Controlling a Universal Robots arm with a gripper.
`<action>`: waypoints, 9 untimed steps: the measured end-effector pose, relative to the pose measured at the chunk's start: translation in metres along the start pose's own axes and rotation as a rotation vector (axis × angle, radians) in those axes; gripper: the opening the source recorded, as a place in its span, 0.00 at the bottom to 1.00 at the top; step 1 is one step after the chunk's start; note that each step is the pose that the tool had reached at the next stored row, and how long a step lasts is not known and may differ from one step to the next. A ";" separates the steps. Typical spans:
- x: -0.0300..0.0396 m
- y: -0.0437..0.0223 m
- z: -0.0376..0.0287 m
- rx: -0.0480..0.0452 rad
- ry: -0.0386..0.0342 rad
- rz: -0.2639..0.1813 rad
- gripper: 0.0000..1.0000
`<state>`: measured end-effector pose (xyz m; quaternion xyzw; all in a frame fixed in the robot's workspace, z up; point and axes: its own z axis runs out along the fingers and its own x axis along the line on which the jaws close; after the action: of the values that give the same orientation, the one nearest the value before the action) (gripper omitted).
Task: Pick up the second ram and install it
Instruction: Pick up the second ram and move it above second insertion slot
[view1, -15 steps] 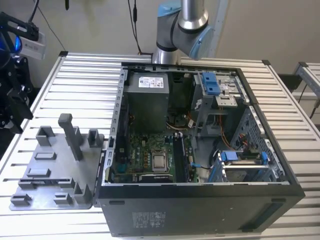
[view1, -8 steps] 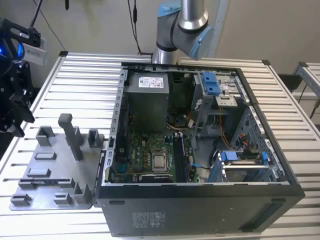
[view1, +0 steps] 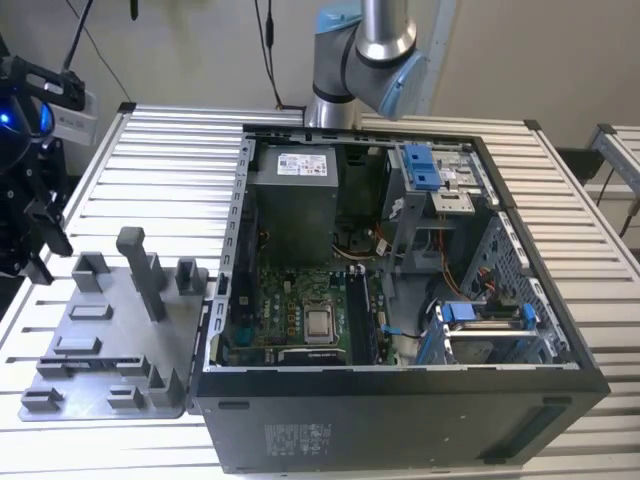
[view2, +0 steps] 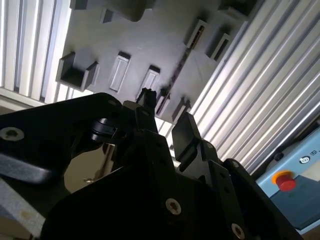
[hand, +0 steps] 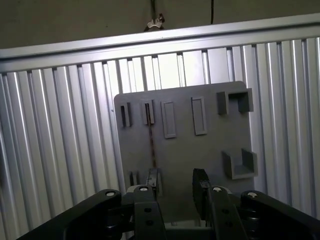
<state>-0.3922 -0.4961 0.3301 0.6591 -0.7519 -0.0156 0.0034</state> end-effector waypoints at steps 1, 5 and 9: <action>0.0005 -0.0001 0.0014 0.0001 0.0000 0.000 0.42; 0.0016 -0.0003 0.0061 0.0019 -0.0002 0.000 0.42; 0.0022 -0.0006 0.0105 0.0021 -0.0003 0.000 0.42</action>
<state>-0.3922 -0.4982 0.3195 0.6591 -0.7519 -0.0149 0.0026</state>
